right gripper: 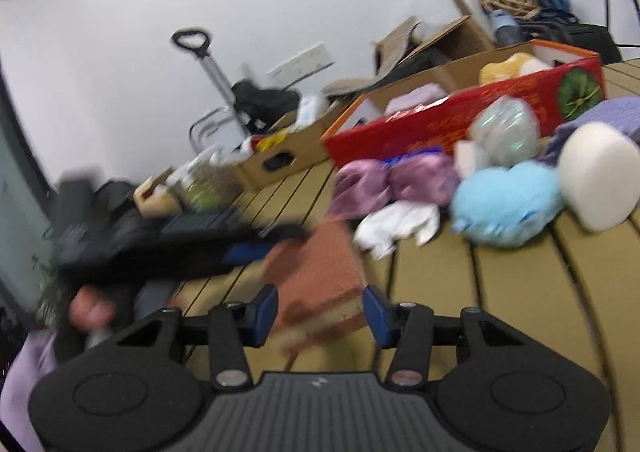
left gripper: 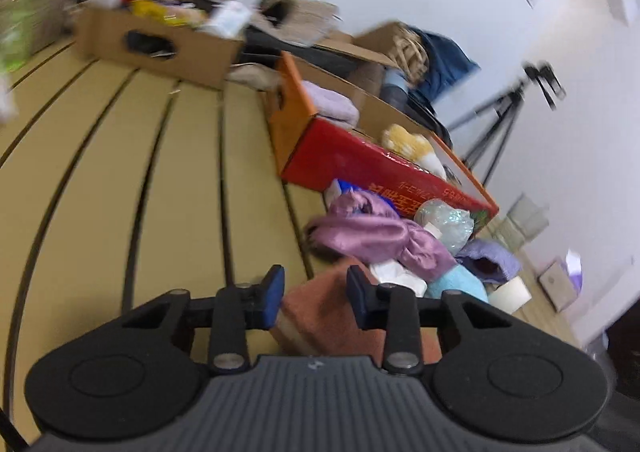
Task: Organize soft objects
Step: 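Reach the right gripper to the pink sponge block and grasp it, then carry the pink sponge block with the right gripper into the box and release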
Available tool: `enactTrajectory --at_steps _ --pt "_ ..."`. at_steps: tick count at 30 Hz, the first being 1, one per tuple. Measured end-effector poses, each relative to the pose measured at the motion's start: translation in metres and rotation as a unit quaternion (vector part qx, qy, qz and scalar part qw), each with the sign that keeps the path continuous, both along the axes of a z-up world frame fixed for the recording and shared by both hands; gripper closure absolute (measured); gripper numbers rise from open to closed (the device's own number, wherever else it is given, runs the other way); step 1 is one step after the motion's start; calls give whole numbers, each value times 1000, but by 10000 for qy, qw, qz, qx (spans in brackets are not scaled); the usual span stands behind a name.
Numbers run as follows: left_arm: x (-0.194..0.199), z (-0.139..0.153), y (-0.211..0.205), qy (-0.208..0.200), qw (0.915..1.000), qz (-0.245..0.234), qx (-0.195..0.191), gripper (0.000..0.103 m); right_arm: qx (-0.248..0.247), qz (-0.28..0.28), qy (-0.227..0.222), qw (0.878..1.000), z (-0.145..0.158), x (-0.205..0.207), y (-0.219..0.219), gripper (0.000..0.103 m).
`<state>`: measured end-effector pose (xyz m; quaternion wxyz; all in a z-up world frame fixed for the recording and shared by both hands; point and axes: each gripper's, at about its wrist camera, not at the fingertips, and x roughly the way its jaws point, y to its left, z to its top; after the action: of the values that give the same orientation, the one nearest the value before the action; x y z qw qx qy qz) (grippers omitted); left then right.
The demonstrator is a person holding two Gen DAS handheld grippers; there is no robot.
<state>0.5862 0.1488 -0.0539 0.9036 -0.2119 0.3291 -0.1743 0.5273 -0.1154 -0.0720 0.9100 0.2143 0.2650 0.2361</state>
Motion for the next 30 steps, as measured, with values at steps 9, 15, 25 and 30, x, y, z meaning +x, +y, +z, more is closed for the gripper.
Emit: enactTrajectory --at_steps 9,15,25,30 --pt "-72 12 -33 -313 9991 -26 -276 48 -227 -313 -242 9990 11 2 -53 59" --pt "-67 -4 -56 -65 9999 -99 40 49 -458 1 -197 9988 5 -11 -48 59" --pt "-71 -1 -59 -183 9997 -81 107 58 259 106 312 9991 -10 -1 -61 66" --pt "-62 29 -63 -796 9968 -17 115 60 209 11 -107 9997 18 -1 -61 67"
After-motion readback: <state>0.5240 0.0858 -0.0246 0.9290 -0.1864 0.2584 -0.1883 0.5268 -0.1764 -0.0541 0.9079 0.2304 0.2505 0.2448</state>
